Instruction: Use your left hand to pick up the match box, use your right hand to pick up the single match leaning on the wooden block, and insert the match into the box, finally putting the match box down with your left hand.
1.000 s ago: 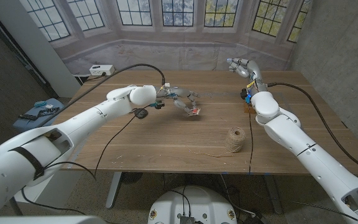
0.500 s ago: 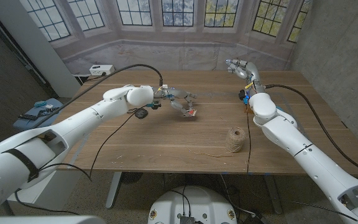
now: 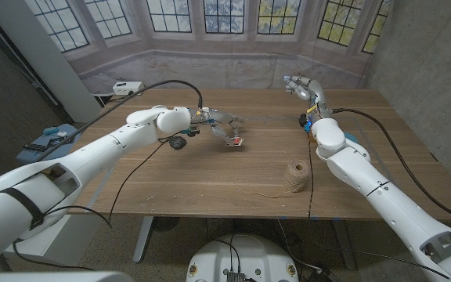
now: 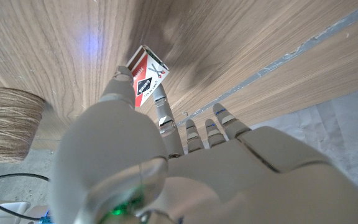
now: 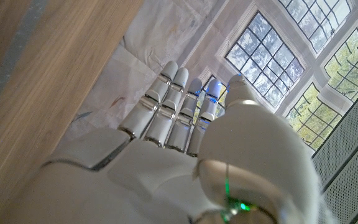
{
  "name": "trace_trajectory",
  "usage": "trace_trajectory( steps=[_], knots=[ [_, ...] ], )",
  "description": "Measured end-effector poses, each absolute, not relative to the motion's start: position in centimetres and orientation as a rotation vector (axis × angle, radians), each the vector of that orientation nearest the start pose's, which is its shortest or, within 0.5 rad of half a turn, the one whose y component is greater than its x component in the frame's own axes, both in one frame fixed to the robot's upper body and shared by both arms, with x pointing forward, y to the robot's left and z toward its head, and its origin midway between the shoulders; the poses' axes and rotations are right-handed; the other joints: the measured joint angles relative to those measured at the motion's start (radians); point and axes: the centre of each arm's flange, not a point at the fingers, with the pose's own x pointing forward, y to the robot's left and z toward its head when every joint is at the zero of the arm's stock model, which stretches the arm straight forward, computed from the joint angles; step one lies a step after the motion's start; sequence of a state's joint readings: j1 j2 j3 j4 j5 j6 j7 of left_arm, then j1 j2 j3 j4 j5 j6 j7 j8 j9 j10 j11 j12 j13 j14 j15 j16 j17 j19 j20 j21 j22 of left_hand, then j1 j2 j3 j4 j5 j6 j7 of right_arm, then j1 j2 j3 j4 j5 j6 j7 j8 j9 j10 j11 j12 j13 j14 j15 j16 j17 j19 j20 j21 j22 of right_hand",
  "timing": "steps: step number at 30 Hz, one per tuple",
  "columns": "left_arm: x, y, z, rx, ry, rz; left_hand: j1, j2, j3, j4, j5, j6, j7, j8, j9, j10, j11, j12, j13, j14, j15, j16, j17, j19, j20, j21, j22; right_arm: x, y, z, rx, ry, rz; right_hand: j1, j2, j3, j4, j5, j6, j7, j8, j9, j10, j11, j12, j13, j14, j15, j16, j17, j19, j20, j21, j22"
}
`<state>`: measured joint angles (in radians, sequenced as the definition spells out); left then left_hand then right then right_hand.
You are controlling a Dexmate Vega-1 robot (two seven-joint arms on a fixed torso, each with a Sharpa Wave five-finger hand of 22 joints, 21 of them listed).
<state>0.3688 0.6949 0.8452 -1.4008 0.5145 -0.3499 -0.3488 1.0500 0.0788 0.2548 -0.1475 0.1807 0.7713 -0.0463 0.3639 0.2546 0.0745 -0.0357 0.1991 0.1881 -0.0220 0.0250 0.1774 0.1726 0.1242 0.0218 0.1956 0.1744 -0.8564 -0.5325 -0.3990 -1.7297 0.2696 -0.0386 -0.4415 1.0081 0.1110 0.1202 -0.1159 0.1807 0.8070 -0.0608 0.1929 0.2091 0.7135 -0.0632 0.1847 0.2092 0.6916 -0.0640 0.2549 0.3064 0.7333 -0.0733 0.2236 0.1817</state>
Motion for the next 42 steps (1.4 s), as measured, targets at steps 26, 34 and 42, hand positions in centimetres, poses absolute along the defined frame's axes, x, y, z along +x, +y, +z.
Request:
trace_trajectory(
  steps=[26,34,42],
  knots=[
    [63.4,15.1,5.2,1.849,-0.698,-0.540,0.000,0.000,0.000,0.000,0.000,-0.018,-0.007,-0.005,0.000,-0.012,0.002,0.000,0.000,-0.005,0.005,0.000,0.000,-0.003,0.003,0.000,0.000,60.6,-22.8,4.6,-0.174,-0.709,-0.085,-0.003,0.003,0.003,-0.003,0.000,0.000,0.000,0.004,0.000,0.000,0.000,0.004,0.000,0.000,0.000,0.000,-0.005,0.000,0.000,0.000,0.000],
    [63.1,15.2,5.4,1.897,-0.689,-0.532,0.000,0.000,0.000,0.000,0.000,-0.018,-0.007,-0.005,0.000,-0.012,0.002,0.000,0.000,-0.011,0.011,0.001,0.000,-0.003,0.003,0.000,0.000,61.0,-22.4,4.5,-0.159,-0.712,-0.069,-0.003,0.003,0.003,-0.003,0.000,0.000,0.000,0.004,0.000,0.000,0.000,0.004,-0.005,0.000,0.000,0.000,-0.005,0.000,0.000,0.000,0.000],
    [62.9,15.5,5.6,1.932,-0.680,-0.521,0.000,0.000,0.000,0.000,0.000,-0.023,-0.013,-0.009,0.000,-0.014,0.000,0.000,0.000,-0.010,0.011,0.001,0.000,-0.003,0.003,0.000,0.000,61.4,-22.1,4.3,-0.144,-0.713,-0.060,-0.003,0.003,0.003,-0.003,0.000,0.000,0.000,0.004,0.000,0.000,0.000,0.004,-0.005,0.000,0.000,0.000,-0.005,0.000,0.000,0.000,0.000]
  ],
)
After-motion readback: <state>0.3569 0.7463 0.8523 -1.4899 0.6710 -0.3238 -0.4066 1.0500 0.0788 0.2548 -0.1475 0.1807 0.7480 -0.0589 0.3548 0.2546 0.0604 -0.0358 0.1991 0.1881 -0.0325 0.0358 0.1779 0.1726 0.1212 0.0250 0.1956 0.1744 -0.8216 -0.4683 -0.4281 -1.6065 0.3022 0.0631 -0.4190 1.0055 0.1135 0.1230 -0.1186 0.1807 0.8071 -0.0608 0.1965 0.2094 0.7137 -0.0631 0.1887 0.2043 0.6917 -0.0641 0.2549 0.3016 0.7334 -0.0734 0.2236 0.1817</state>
